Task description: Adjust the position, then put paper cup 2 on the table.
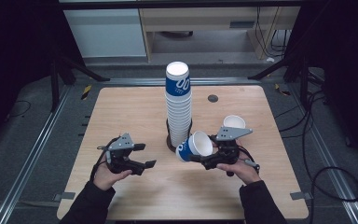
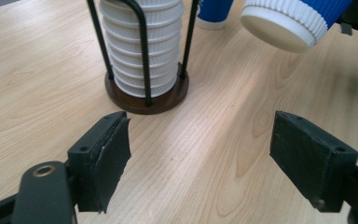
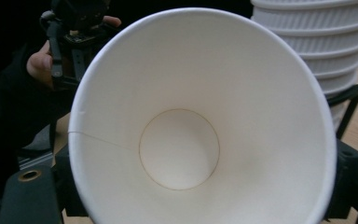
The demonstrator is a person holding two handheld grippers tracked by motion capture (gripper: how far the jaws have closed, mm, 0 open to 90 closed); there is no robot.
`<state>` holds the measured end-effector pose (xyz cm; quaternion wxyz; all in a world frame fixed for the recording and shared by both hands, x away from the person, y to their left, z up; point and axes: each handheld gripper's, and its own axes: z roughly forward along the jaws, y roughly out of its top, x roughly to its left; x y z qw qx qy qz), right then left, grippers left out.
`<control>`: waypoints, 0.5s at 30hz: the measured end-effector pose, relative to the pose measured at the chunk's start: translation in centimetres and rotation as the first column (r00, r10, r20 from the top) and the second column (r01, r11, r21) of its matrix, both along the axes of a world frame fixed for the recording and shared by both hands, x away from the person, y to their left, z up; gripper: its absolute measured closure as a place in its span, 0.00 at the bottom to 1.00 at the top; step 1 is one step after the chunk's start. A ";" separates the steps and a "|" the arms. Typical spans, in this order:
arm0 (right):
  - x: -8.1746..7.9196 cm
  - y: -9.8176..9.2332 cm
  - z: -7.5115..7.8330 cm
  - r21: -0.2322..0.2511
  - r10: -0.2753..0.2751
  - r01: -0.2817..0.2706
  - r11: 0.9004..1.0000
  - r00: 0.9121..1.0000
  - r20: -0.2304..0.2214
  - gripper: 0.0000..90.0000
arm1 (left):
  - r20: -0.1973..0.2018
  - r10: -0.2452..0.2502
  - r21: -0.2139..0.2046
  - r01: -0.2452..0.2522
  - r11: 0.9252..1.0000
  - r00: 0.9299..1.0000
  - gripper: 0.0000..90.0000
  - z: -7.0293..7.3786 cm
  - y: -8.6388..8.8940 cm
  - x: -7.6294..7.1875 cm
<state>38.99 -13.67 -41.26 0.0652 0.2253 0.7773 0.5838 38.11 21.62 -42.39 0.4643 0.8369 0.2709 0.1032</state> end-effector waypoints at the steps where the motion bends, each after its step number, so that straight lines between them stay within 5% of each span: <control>1: 0.0 -0.2 0.0 -0.011 -0.012 0.012 1.000 1.000 0.001 0.18 | 0.003 0.004 0.000 -0.004 1.000 1.000 0.22 0.0 0.1 0.0; 8: 0.0 -1.2 0.0 -0.028 -0.078 0.078 0.997 0.997 0.003 0.18 | 0.002 0.038 -0.019 -0.037 0.999 0.999 0.22 0.1 0.6 0.2; 15: 0.1 -2.6 0.5 -0.067 -0.190 0.191 0.979 0.982 0.011 0.18 | -0.013 0.079 -0.021 -0.079 0.997 0.997 0.23 0.1 1.2 0.5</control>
